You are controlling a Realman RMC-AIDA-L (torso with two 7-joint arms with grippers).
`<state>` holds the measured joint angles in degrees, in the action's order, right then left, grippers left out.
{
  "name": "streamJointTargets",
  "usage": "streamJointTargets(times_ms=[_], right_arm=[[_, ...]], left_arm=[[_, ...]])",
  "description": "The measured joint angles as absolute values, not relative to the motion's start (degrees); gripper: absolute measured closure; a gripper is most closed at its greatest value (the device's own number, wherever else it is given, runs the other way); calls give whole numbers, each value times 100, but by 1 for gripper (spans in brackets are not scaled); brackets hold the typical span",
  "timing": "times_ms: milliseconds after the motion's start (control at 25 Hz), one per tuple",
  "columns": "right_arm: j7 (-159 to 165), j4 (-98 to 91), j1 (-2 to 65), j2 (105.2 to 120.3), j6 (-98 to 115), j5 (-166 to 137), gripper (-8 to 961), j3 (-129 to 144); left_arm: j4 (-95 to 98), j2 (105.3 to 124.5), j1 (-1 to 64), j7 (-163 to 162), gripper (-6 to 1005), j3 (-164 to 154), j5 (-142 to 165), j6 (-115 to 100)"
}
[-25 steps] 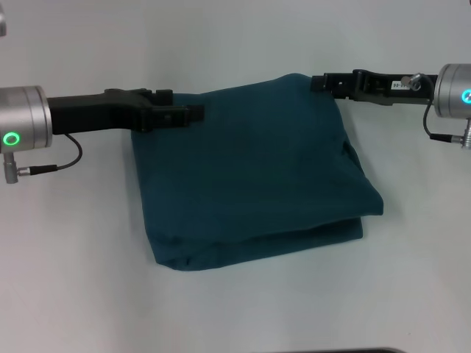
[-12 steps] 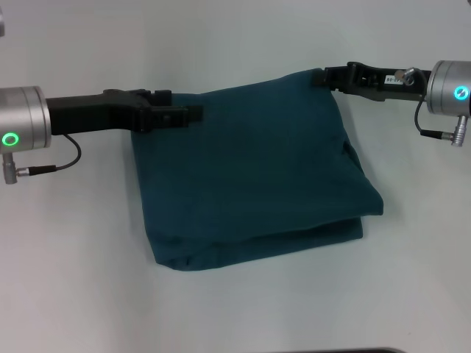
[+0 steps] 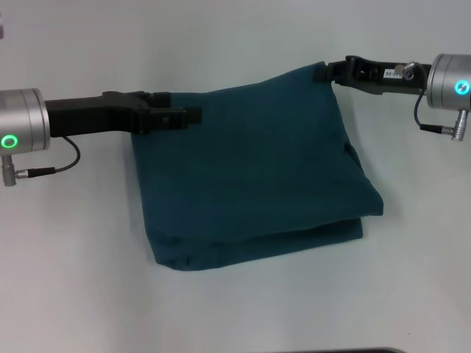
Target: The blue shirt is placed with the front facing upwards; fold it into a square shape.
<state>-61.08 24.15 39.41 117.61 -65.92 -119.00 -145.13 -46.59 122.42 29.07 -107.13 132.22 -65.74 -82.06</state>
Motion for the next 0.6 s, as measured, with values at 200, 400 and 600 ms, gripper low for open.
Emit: streamJointTargets(times_ms=[200, 400, 600], right_arm=[[-6110, 2616, 3973, 11744, -6874, -11775, 901, -14519], [-6102, 2838, 3980, 11721, -7132, -11705, 901, -14522], [-6049, 3086, 3987, 11694, -7345, -11614, 900, -14521]], left_arm=[[-4674, 12242, 2907, -10713, 95, 13219, -6574, -8203], [-4669, 12243, 2909, -10713, 95, 13223, -6574, -8200], [-4660, 12243, 2920, -10714, 96, 13243, -6574, -8199]])
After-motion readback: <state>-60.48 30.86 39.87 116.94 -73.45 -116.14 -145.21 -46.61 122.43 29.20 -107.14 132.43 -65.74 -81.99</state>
